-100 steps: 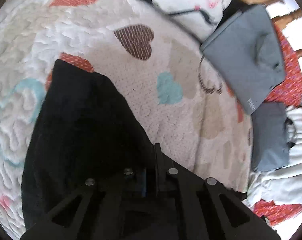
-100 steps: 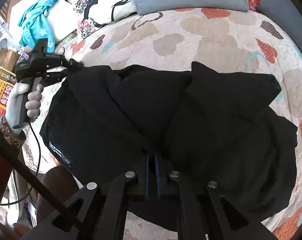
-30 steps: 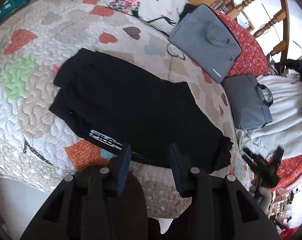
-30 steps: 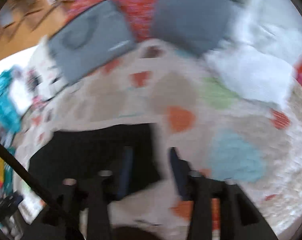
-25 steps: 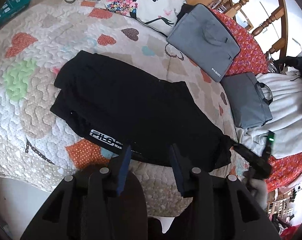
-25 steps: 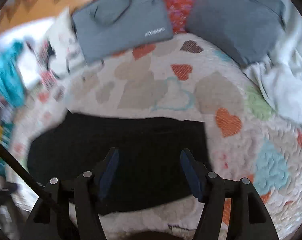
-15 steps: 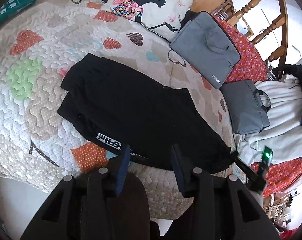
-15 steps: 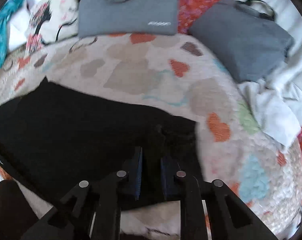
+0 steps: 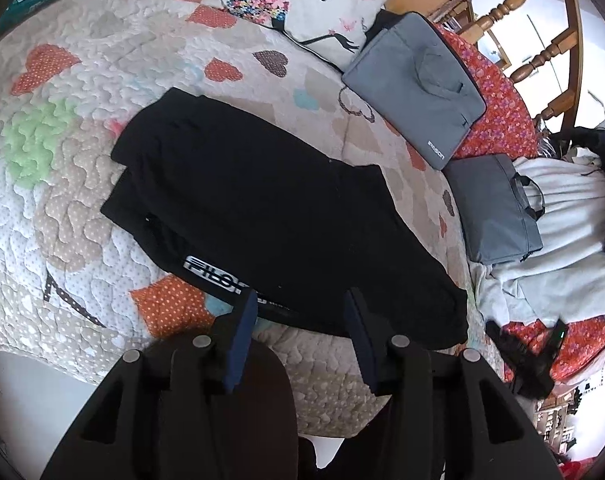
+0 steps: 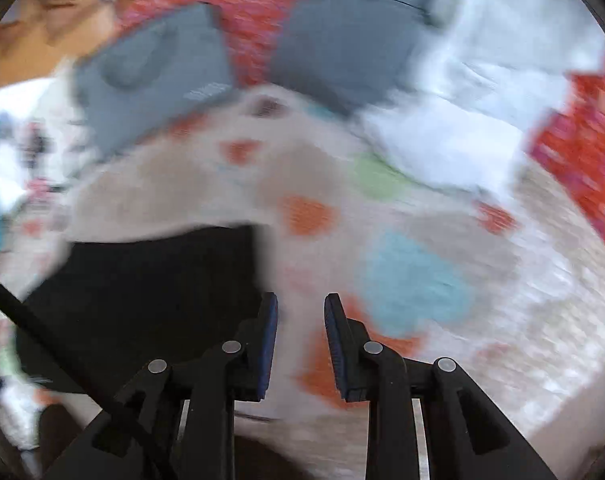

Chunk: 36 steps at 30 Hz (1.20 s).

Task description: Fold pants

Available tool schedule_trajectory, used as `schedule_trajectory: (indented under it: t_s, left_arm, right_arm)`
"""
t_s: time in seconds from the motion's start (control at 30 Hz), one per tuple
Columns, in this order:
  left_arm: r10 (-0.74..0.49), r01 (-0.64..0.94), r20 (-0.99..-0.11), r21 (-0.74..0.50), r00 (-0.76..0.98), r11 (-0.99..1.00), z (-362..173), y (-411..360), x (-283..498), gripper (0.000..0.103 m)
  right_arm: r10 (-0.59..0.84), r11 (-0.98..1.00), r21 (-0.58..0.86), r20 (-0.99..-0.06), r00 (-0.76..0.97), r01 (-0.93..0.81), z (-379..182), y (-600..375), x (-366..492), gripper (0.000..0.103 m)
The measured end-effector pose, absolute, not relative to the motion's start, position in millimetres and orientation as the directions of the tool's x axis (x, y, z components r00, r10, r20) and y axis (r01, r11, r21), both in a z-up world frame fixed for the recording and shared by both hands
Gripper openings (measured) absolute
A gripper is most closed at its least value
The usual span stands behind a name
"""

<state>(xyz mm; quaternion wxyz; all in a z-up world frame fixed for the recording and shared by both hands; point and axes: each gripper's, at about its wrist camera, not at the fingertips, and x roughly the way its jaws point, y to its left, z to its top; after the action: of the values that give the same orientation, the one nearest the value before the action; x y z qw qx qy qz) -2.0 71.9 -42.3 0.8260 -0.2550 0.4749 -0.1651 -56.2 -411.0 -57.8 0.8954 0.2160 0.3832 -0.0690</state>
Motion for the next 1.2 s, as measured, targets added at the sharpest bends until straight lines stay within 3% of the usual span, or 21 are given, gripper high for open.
schedule_trajectory:
  t_s: [0.07,0.13,0.23,0.27,0.3,0.37,0.43,0.5,0.57,0.63,0.7,0.83,0.93,1.03,1.07,1.2]
  left_arm:
    - [-0.516,0.041,-0.701,-0.573,0.492,0.818,-41,70,-5,0.044]
    - [-0.511,0.041,-0.699,-0.57,0.499,0.821,-38,72,-7,0.044]
    - [-0.489,0.02,-0.694,-0.566,0.529,0.824,-33,86,-9,0.047]
    - [-0.478,0.008,-0.694,-0.563,0.539,0.827,-32,92,-9,0.049]
    - [-0.463,-0.005,-0.692,-0.558,0.554,0.83,-31,99,-9,0.052]
    - [-0.44,-0.025,-0.694,-0.55,0.569,0.835,-33,110,-7,0.053]
    - [-0.432,-0.045,-0.701,-0.55,0.567,0.834,-41,118,0,0.053]
    - [-0.438,-0.057,-0.706,-0.558,0.556,0.828,-49,121,6,0.053]
    - [-0.446,-0.055,-0.704,-0.565,0.553,0.823,-52,121,8,0.053]
    - [-0.446,-0.043,-0.701,-0.56,0.556,0.827,-52,122,8,0.053]
    - [-0.435,-0.039,-0.702,-0.549,0.564,0.835,-52,125,8,0.053]
    - [-0.422,-0.06,-0.697,-0.553,0.58,0.831,-56,144,10,0.053]
    - [-0.416,-0.101,-0.695,-0.573,0.586,0.814,-62,165,12,0.053]
    - [-0.42,-0.148,-0.686,-0.607,0.595,0.781,-72,188,13,0.053]
    - [-0.421,-0.159,-0.684,-0.614,0.596,0.773,-74,193,14,0.053]
    - [-0.395,-0.215,-0.684,-0.625,0.613,0.75,-81,220,14,0.053]
  right_arm:
    - [0.238,0.863,0.474,-0.686,0.688,0.174,-64,-398,-29,0.036]
    - [0.293,0.855,0.497,-0.698,0.653,0.147,-77,-391,-2,0.036]
    - [0.193,0.889,0.394,-0.784,0.59,0.232,-101,-399,36,0.035]
    - [0.125,0.902,0.33,-0.816,0.564,0.278,-107,-405,45,0.023]
    - [0.102,0.9,0.311,-0.833,0.544,0.307,-106,-408,50,0.018]
    - [0.043,0.913,0.257,-0.834,0.55,0.318,-87,-393,49,0.02]
    - [0.035,0.956,0.197,-0.811,0.584,0.216,-64,-361,53,0.024]
    - [0.136,0.976,0.21,-0.784,0.605,0.053,-42,-320,63,0.025]
    - [0.307,0.945,0.313,-0.756,0.578,-0.094,-29,-281,79,0.025]
    - [0.454,0.886,0.43,-0.722,0.523,-0.175,-30,-249,105,0.025]
    - [0.505,0.86,0.464,-0.719,0.477,-0.212,-38,-222,133,0.025]
    - [0.43,0.903,0.385,-0.812,0.394,-0.19,-77,-177,196,0.025]
    - [0.255,0.966,0.218,-0.882,0.396,-0.137,-98,-168,244,0.023]
    - [0.136,0.991,0.124,-0.874,0.467,-0.058,-83,-164,254,0.033]
    - [0.126,0.992,0.108,-0.863,0.49,-0.065,-73,-155,247,0.033]
    - [0.342,0.919,0.194,-0.827,0.447,-0.343,-49,-87,198,0.035]
